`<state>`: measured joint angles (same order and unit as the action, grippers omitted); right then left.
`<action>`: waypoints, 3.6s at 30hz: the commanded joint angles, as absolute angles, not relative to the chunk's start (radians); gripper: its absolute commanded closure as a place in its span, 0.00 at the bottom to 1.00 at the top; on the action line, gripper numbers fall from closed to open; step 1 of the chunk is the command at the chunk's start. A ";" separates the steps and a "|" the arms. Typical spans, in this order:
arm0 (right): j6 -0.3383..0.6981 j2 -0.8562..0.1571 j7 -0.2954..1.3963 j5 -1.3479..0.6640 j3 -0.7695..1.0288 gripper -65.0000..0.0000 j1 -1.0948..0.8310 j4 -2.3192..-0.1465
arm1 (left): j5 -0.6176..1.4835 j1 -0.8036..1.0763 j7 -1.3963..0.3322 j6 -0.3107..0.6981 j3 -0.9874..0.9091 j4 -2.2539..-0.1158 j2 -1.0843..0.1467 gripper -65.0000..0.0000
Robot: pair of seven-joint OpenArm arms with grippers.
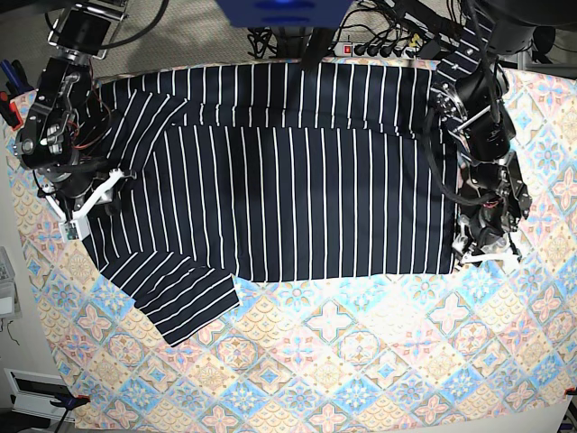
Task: Fold the T-shirt properly
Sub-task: 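Reach both grippers down to the shirt's side edges and grasp, then lift the side edges and fold them toward the shoulder edge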
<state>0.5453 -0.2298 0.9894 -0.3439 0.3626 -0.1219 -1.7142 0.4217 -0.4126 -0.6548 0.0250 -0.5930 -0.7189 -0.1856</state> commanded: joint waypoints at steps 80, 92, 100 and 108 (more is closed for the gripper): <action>0.541 -0.466 0.334 -0.305 0.002 0.20 0.461 -0.501 | 0.490 -0.185 -0.809 0.024 -0.447 -1.168 -0.119 1.00; 0.539 -0.432 0.340 -0.205 -0.007 0.22 0.463 -0.495 | 0.564 -0.150 -0.809 0.024 -0.447 -1.171 -0.140 1.00; 0.541 -0.381 0.340 -0.065 0.002 0.78 0.463 -0.489 | 0.564 -0.150 -0.809 0.024 -0.447 -1.173 -0.139 1.00; 0.544 -0.386 0.341 -0.065 0.002 1.00 0.456 -0.503 | 0.564 -0.150 -0.809 0.024 -0.446 -1.173 -0.139 1.00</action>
